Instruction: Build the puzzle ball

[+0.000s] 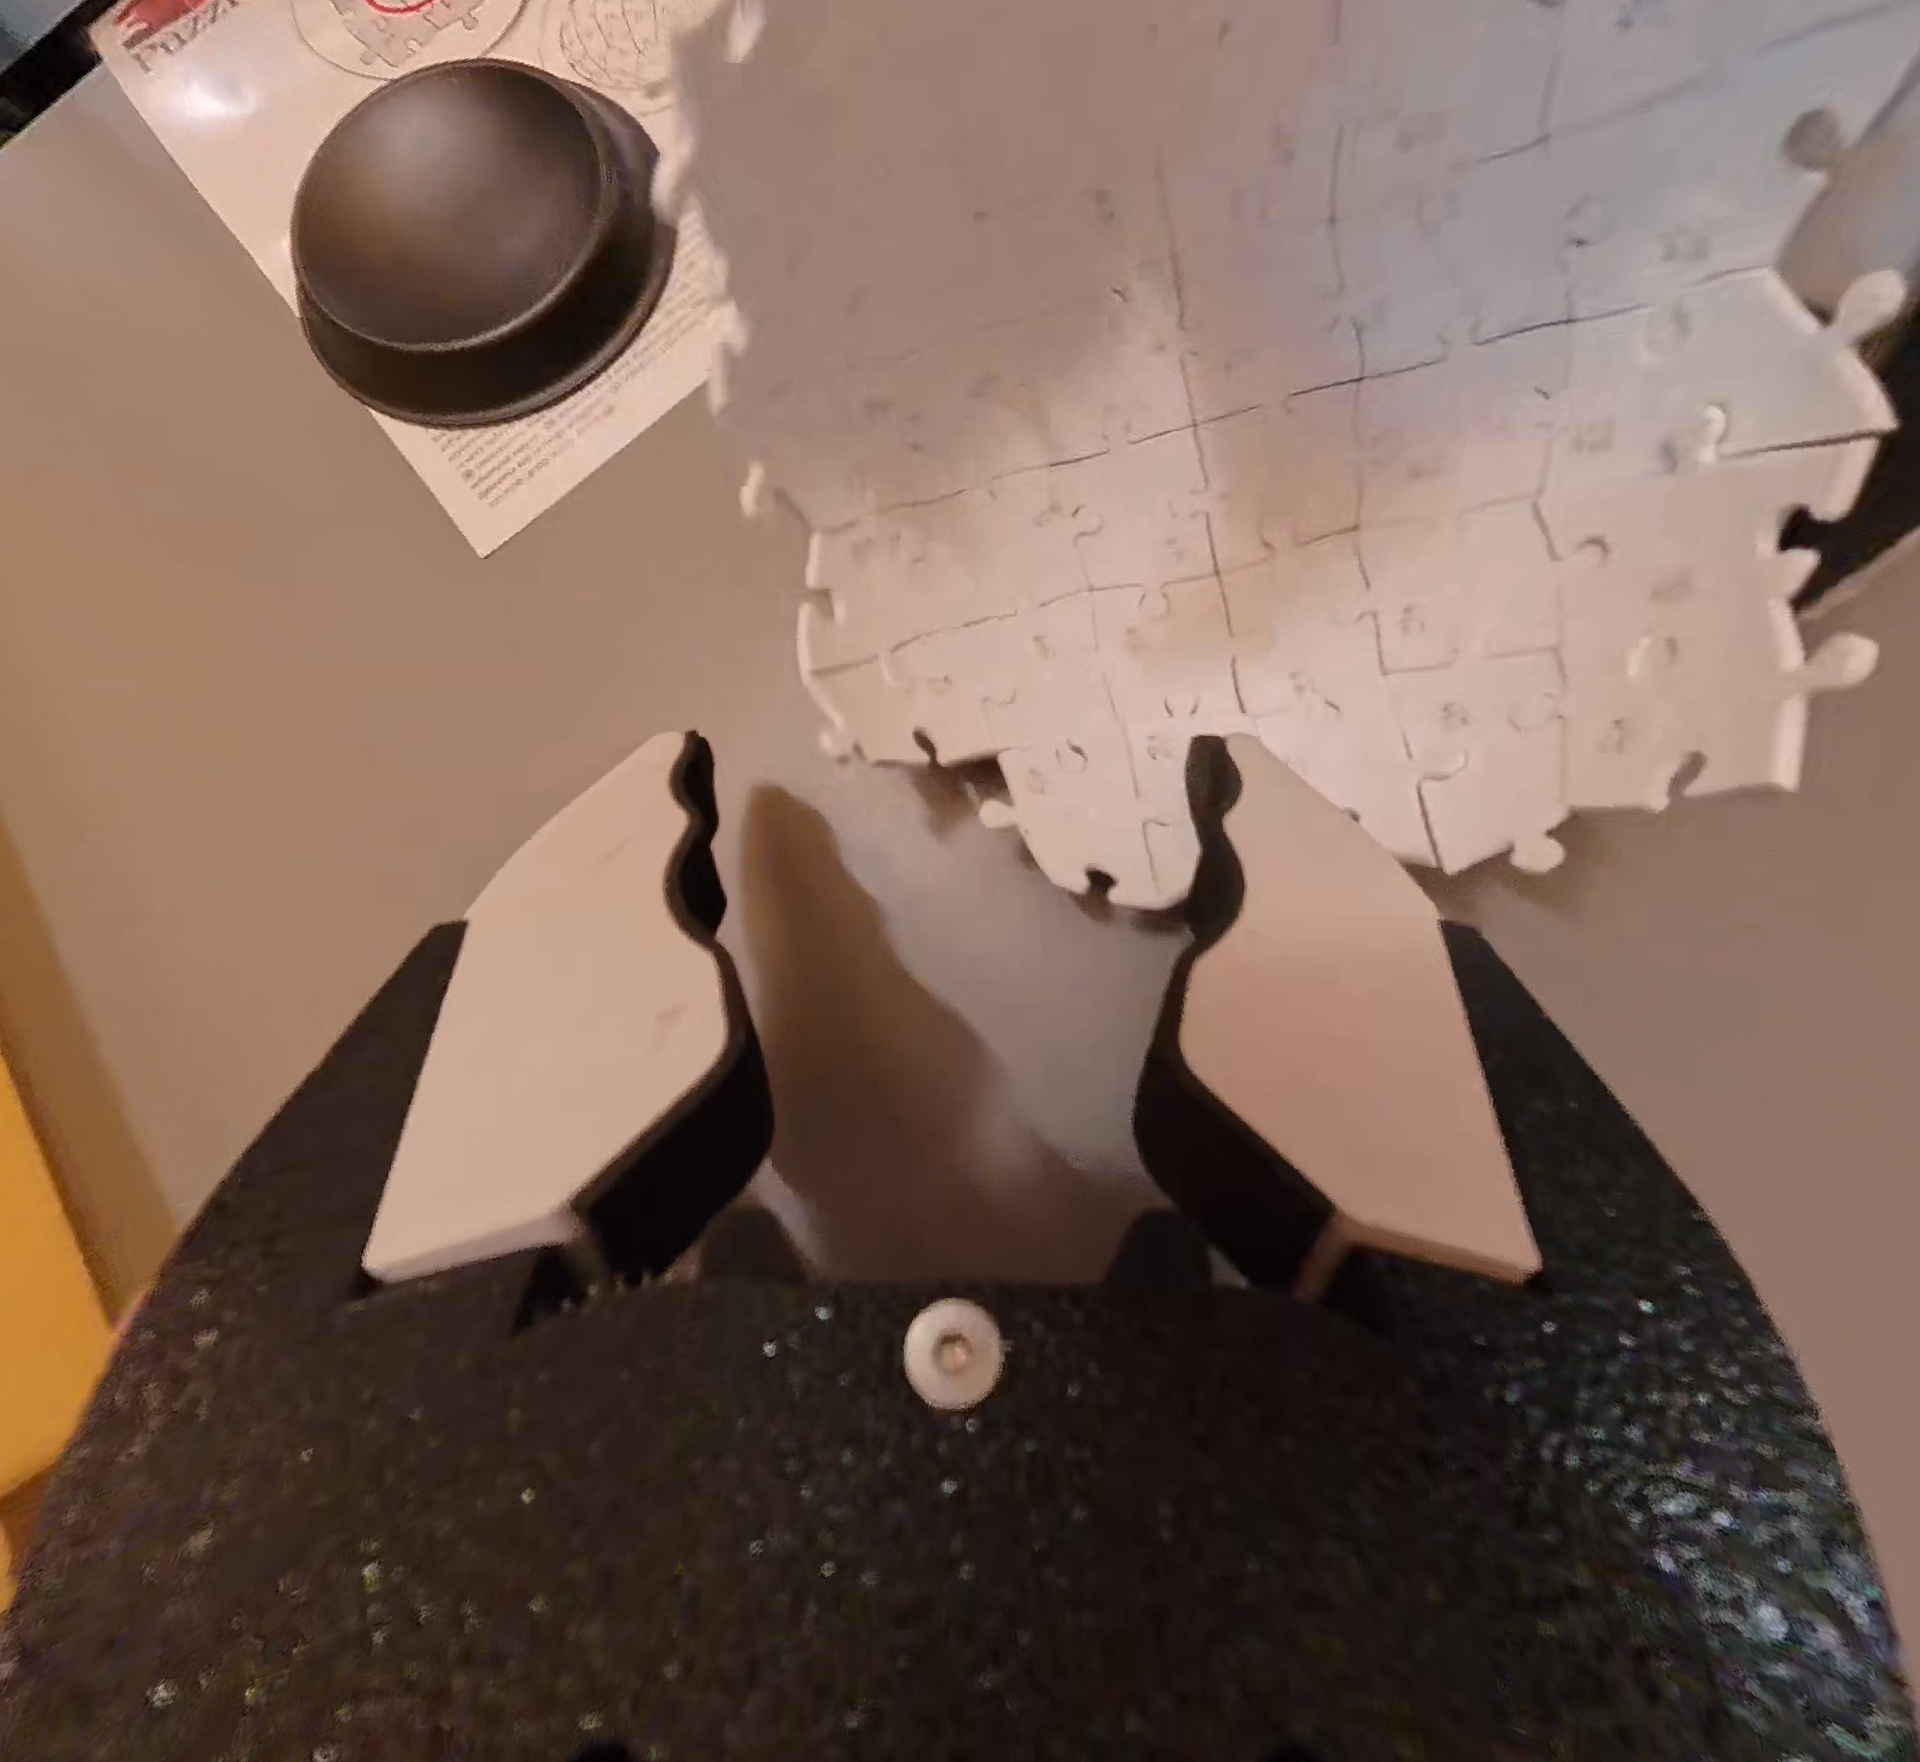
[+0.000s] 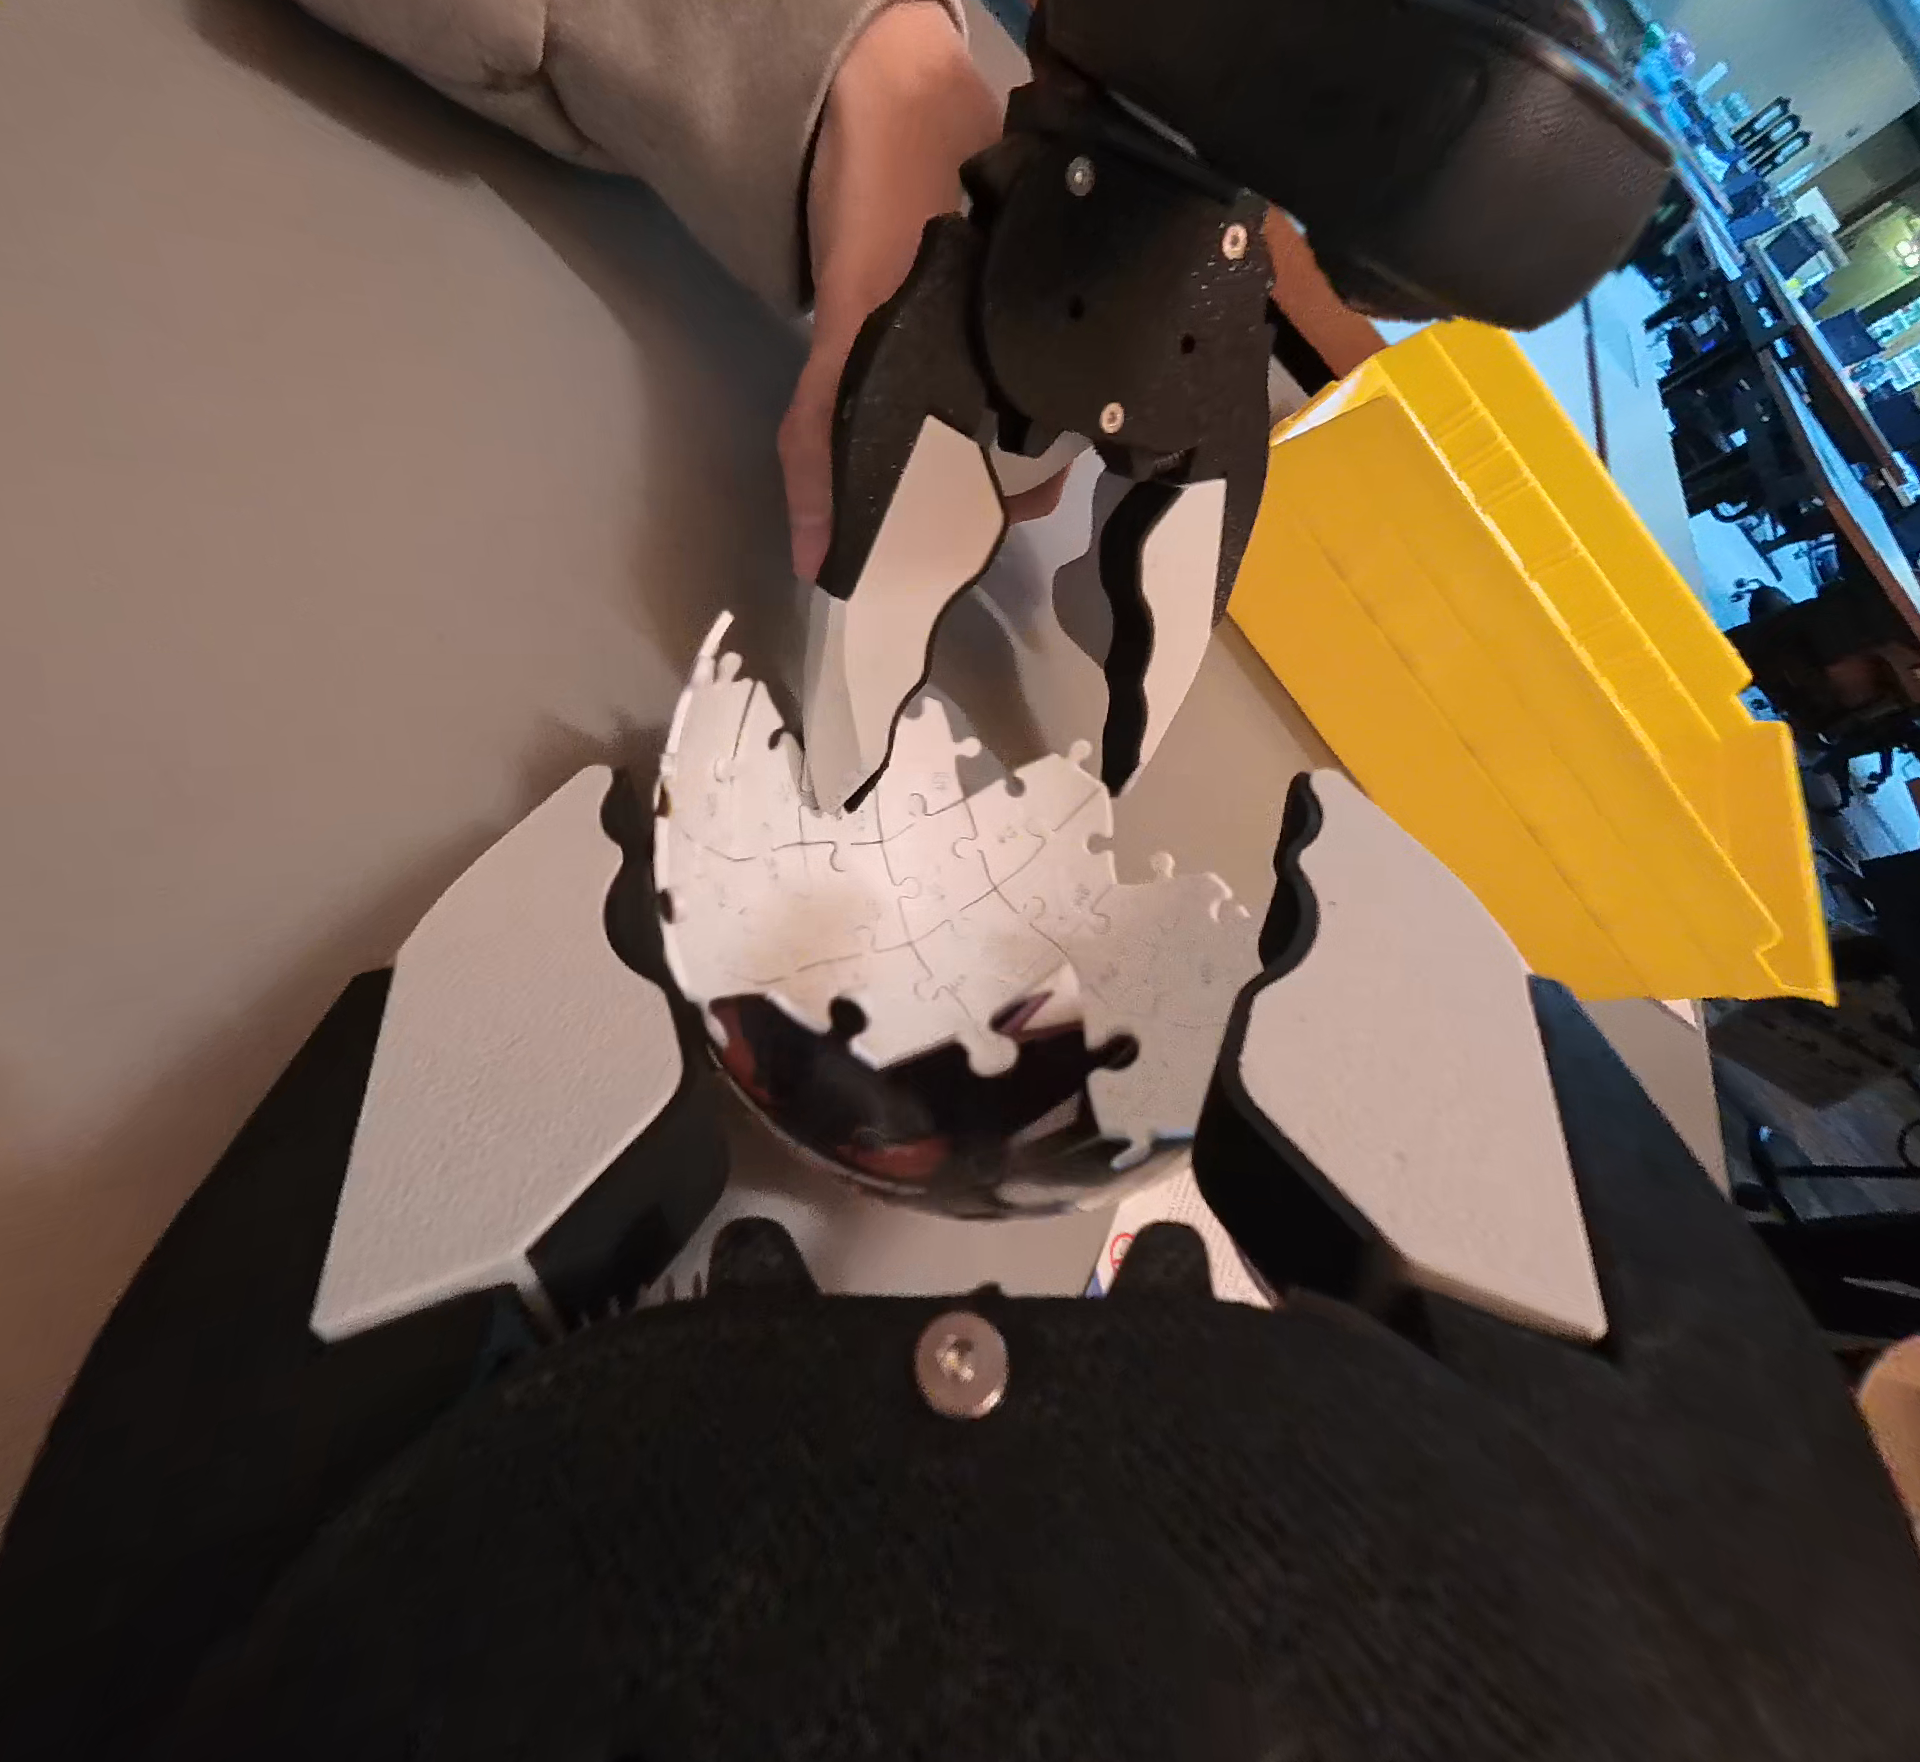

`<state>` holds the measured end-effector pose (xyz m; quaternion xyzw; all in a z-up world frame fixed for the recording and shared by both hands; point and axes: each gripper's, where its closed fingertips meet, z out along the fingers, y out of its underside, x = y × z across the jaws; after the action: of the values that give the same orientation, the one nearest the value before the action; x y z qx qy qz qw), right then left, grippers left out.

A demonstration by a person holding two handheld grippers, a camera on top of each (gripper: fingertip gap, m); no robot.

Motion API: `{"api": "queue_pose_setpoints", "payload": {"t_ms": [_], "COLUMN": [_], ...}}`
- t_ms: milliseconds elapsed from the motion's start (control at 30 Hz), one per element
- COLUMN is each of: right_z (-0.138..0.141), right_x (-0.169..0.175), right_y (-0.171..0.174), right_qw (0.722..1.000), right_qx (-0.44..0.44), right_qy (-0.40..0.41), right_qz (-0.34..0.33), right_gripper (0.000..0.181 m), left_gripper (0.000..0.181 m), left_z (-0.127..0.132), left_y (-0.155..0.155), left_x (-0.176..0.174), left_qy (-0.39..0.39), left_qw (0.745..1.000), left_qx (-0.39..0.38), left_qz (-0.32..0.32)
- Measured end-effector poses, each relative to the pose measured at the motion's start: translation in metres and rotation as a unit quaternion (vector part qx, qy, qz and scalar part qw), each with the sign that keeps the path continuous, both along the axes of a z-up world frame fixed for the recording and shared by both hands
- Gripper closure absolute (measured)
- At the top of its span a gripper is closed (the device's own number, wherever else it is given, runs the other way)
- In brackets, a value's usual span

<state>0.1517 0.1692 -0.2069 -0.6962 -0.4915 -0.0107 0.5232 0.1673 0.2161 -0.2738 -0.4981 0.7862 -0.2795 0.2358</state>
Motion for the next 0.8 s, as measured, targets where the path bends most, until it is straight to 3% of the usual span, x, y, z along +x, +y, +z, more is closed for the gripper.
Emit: {"api": "queue_pose_setpoints", "payload": {"t_ms": [200, 467, 800], "right_z": [-0.006, -0.013, -0.012], "right_x": [0.013, 0.006, -0.015], "right_y": [-0.003, -0.001, 0.005], "right_qw": [0.998, 0.996, 0.999], "right_qx": [-0.049, -0.064, -0.032], "right_qy": [0.001, 0.065, 0.000], "right_qz": [-0.036, -0.017, -0.010], "right_gripper": [0.060, 0.061, 0.059], "left_gripper": [0.082, 0.083, 0.076], "left_z": [-0.006, -0.005, -0.004], "left_y": [0.000, 0.000, 0.004], "left_x": [-0.002, -0.002, -0.002], "left_qy": [0.014, 0.000, -0.013], "left_qw": [0.999, 0.999, 0.999], "left_qx": [0.028, 0.044, 0.049], "left_qz": [-0.011, -0.020, -0.012]}}
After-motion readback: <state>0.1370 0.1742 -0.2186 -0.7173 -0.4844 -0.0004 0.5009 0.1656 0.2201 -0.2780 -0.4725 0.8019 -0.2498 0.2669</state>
